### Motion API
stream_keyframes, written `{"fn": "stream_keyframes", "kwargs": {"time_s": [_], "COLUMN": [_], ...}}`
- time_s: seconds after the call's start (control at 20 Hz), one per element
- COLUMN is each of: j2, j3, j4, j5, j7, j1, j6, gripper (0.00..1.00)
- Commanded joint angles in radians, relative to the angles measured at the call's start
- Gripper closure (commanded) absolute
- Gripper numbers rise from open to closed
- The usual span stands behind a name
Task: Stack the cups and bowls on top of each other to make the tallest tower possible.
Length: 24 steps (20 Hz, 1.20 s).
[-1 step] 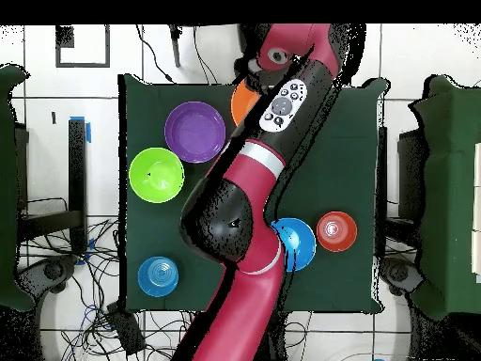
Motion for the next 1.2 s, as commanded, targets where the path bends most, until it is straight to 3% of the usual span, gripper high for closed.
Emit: {"fn": "stream_keyframes", "kwargs": {"time_s": [0.05,1.2], "j2": [-0.011,-0.057], "j3": [-0.182,-0.501], "j4": [-0.047,-0.008], "j5": [0.081,0.355], "j7": [-0.031,-0.138], "j1": [-0.003,-0.037], "j6": [0.066,0.165], "gripper": [0.00,0.00]}}
